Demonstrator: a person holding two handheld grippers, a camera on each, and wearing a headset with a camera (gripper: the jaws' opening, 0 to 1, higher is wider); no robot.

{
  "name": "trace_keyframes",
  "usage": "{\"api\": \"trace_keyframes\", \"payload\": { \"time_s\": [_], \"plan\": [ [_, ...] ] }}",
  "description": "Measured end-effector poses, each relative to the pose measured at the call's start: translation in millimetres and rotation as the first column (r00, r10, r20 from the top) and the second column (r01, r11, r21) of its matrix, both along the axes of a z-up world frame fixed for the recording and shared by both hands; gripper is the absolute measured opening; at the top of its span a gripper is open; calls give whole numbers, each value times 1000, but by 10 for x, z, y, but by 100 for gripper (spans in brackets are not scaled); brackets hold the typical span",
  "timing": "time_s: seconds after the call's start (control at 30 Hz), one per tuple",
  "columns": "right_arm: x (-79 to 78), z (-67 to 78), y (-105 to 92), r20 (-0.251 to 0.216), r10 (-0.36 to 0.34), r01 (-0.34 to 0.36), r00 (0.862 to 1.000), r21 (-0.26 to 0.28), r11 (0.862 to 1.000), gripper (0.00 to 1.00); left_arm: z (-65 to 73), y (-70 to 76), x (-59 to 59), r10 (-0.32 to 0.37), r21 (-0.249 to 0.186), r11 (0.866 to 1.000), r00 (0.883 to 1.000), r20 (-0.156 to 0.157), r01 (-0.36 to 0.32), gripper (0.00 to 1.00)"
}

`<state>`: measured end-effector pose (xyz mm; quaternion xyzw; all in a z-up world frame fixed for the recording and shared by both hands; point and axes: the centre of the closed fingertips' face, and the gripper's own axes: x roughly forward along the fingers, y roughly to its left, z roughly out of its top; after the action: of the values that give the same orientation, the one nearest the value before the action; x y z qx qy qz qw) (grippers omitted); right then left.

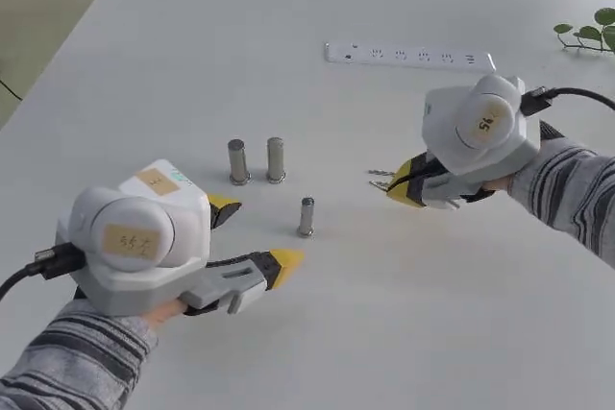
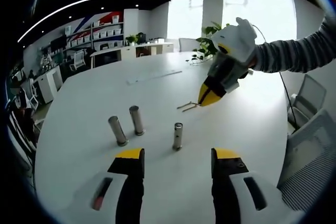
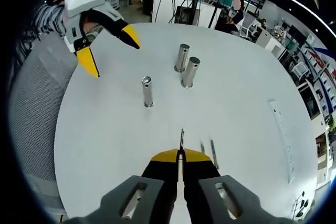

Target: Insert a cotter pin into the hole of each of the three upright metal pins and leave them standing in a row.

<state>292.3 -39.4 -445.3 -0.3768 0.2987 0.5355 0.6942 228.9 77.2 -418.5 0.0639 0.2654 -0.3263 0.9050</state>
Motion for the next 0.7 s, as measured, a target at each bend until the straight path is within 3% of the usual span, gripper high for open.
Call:
{"api": "trace_keyframes", "payload": {
  "time_s": [0.13, 0.2, 0.4, 0.7],
  "plan": [
    [-117, 96, 89, 43, 50, -51, 998, 24, 998, 0, 30, -52, -7, -6, -28, 1000, 1000, -11, 6, 44],
    [-175, 121, 121, 51, 60, -62, 997, 33, 998, 0, 21, -59, -9, 4, -36, 999, 999, -34, -6, 40],
    [-335, 175, 247, 108, 131, -137, 985, 49, 989, 0, 40, -117, -31, -11, -54, 999, 998, -59, 7, 34],
    [-591, 275, 398, 167, 230, -238, 959, 33, 971, 0, 120, -268, -96, -24, -167, 986, 992, -121, 4, 27]
  ]
}}
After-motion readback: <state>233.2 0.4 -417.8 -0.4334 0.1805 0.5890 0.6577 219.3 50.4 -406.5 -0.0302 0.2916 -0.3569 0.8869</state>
